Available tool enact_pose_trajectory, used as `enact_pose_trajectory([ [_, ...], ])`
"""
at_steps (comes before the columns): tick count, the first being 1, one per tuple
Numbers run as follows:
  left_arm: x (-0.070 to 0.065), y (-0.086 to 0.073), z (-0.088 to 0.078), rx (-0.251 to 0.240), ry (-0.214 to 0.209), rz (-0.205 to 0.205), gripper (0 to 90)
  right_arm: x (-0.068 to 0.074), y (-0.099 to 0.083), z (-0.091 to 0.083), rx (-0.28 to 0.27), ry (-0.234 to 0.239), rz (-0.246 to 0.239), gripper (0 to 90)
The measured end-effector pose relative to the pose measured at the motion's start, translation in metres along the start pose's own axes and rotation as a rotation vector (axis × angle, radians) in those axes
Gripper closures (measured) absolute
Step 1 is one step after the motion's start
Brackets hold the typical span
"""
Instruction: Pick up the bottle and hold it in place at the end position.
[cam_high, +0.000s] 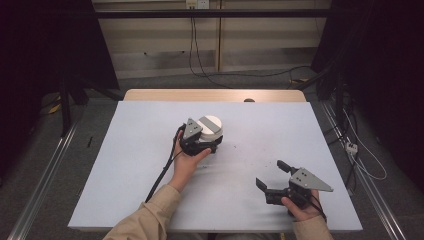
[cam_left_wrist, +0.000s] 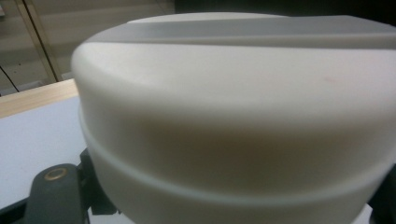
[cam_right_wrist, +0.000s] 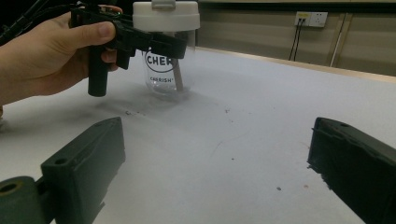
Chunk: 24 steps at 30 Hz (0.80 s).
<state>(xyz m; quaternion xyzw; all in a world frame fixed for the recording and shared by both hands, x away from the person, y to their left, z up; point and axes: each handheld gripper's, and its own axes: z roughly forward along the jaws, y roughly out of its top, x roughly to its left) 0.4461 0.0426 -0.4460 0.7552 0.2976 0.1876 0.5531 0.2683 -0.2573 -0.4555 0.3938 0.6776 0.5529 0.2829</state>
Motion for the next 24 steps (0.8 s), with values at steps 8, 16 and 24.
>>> enact_pose_trajectory([
  [8,0.0,-0.001,0.002,-0.003,0.002,-0.005,18.4,0.0,0.0,0.0,0.0,-0.003,-0.001,3.4],
  [16,-0.002,-0.001,0.006,0.007,0.0,0.007,18.4,0.0,0.0,0.001,0.001,-0.003,-0.001,3.4],
  [24,-0.005,-0.002,0.01,0.01,-0.01,0.012,18.4,-0.001,-0.001,0.001,0.0,-0.004,-0.003,3.4],
])
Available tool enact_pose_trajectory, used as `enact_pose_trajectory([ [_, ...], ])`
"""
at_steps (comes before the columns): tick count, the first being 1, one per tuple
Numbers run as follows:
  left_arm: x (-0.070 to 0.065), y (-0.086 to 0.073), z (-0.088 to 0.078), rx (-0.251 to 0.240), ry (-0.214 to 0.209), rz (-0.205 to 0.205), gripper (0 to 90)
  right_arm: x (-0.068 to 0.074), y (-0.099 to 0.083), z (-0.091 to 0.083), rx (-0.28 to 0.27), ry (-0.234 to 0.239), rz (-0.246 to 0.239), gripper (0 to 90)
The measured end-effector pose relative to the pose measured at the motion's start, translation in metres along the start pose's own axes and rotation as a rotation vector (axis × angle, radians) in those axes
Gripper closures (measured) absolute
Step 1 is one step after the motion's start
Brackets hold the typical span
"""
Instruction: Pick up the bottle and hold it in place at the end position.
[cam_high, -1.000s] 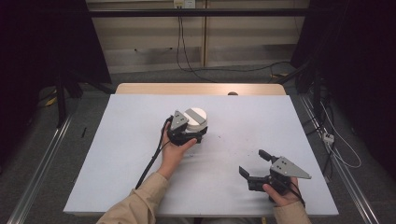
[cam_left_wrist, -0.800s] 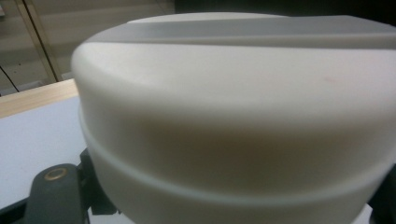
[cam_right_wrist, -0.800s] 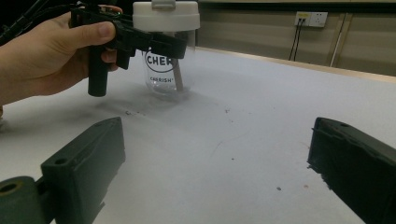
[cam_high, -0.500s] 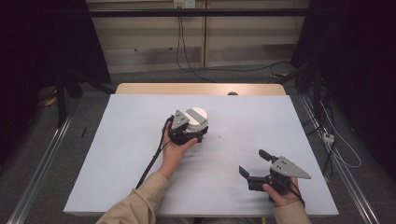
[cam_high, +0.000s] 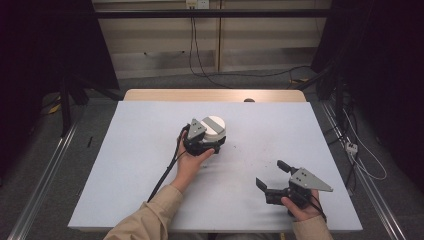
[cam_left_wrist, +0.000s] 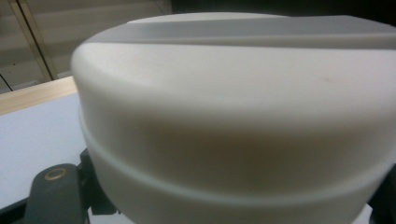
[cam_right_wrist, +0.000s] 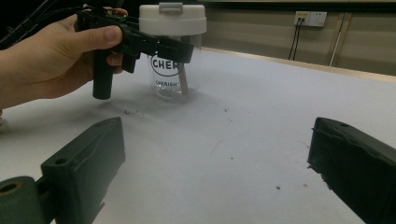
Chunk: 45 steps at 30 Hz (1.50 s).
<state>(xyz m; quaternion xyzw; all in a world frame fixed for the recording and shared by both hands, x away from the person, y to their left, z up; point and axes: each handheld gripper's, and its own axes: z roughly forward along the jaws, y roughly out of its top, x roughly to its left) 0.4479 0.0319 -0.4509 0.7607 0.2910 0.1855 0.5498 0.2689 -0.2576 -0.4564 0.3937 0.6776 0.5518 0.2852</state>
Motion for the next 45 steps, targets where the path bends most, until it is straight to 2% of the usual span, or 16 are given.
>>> enact_pose_trajectory([
  [16,-0.005,-0.004,0.005,0.001,0.0,0.016,18.4,0.001,0.0,0.0,0.005,0.004,0.001,3.4],
  [25,-0.007,-0.008,0.003,-0.02,0.002,0.054,18.4,0.001,0.0,0.005,0.016,0.007,-0.006,3.1],
  [30,-0.007,-0.01,0.001,-0.028,0.004,0.061,18.4,0.002,0.004,0.015,0.024,0.01,-0.004,2.8],
  [34,-0.006,-0.01,0.001,-0.028,0.001,0.05,18.4,0.005,0.011,0.028,0.029,0.02,-0.006,2.9],
  [45,-0.005,-0.01,0.001,-0.026,-0.003,0.031,18.4,0.008,0.026,0.054,0.023,0.015,0.04,7.6],
])
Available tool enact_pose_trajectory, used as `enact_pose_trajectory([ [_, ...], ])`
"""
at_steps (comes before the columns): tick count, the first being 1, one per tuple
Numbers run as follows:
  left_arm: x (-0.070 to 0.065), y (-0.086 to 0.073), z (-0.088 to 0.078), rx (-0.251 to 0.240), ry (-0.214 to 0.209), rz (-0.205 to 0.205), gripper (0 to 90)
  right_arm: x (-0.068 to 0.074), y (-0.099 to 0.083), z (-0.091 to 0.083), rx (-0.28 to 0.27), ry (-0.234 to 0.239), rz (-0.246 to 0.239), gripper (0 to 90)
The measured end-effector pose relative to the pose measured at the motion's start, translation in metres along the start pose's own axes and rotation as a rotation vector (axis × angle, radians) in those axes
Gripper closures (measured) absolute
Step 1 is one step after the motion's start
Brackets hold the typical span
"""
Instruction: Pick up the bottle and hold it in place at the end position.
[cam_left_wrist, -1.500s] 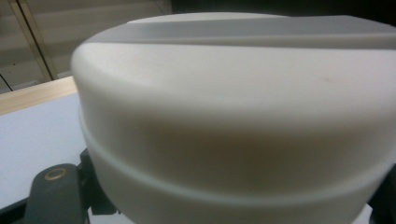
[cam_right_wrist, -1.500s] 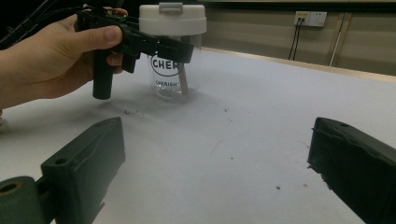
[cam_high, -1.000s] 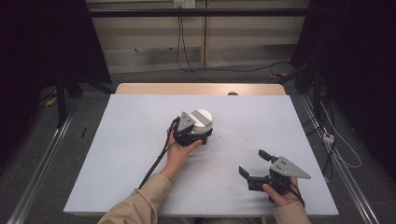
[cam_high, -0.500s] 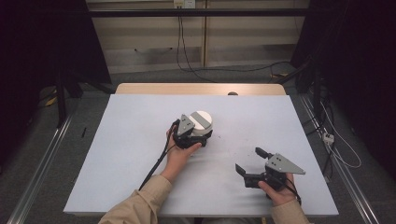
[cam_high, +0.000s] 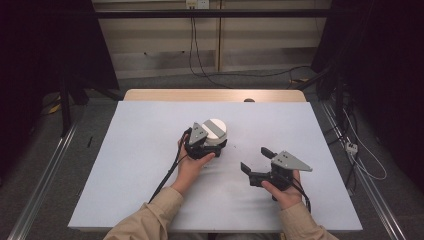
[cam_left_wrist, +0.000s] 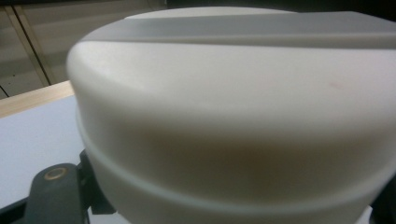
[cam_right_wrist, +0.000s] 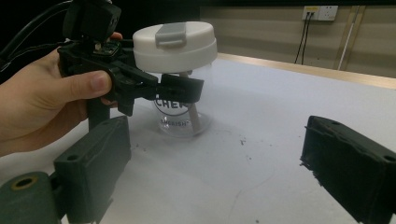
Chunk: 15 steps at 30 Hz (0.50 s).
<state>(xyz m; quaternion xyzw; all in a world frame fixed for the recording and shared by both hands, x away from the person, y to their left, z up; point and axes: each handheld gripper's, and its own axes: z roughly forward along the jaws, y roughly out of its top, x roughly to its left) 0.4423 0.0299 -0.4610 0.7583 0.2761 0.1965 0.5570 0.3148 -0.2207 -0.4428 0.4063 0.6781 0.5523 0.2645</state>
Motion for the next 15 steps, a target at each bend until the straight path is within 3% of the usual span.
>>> enact_pose_trajectory([
  [9,0.0,0.0,0.0,0.001,-0.002,0.001,18.4,0.002,0.01,0.015,0.019,-0.014,-0.012,8.4],
  [15,0.0,0.0,0.0,0.003,-0.003,0.001,18.4,0.006,0.019,0.026,0.032,0.015,-0.021,14.2],
])
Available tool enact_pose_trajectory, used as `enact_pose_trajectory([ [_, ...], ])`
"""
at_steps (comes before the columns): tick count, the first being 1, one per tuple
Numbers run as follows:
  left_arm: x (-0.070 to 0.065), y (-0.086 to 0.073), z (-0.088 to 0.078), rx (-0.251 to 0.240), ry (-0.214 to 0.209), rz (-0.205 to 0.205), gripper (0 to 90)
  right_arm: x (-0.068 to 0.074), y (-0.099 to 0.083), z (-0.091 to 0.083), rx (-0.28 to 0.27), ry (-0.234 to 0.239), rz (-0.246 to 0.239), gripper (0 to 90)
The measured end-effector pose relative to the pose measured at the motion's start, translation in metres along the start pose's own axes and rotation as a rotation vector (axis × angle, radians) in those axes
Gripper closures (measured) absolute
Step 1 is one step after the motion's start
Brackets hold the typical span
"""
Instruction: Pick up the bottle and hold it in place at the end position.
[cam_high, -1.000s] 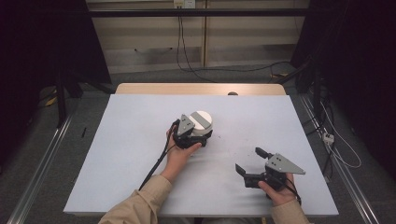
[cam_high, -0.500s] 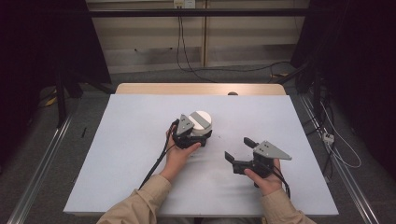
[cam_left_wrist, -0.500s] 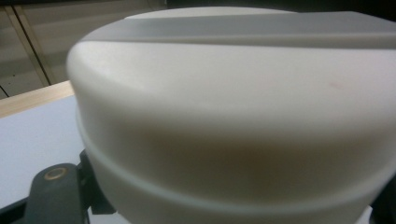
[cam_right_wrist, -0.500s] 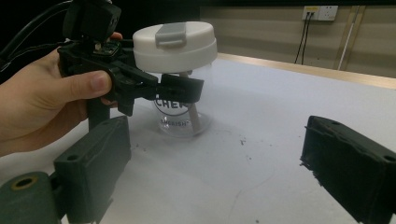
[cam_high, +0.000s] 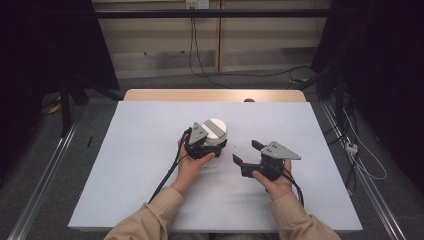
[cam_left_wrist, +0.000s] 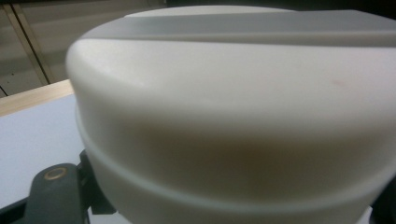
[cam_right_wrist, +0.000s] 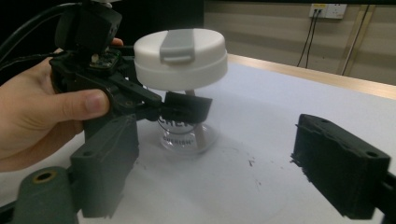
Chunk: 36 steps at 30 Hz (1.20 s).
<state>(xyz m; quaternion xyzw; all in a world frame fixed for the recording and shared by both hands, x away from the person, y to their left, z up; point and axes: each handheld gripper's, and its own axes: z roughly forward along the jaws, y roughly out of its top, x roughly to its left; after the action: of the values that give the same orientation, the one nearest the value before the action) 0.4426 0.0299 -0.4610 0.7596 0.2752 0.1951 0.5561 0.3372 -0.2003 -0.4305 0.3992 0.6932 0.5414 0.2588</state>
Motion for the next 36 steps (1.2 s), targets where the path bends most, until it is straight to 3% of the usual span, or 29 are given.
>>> enact_pose_trajectory([
  [15,0.0,0.0,0.0,0.006,0.001,0.007,18.4,0.003,0.011,0.018,0.014,-0.003,0.009,25.3],
  [27,0.0,0.0,0.001,0.008,-0.001,0.0,18.4,0.009,0.021,0.027,0.031,0.033,0.006,58.9],
  [36,0.0,0.0,0.001,0.012,-0.002,0.001,18.5,0.011,0.024,0.028,0.037,0.055,0.009,68.7],
])
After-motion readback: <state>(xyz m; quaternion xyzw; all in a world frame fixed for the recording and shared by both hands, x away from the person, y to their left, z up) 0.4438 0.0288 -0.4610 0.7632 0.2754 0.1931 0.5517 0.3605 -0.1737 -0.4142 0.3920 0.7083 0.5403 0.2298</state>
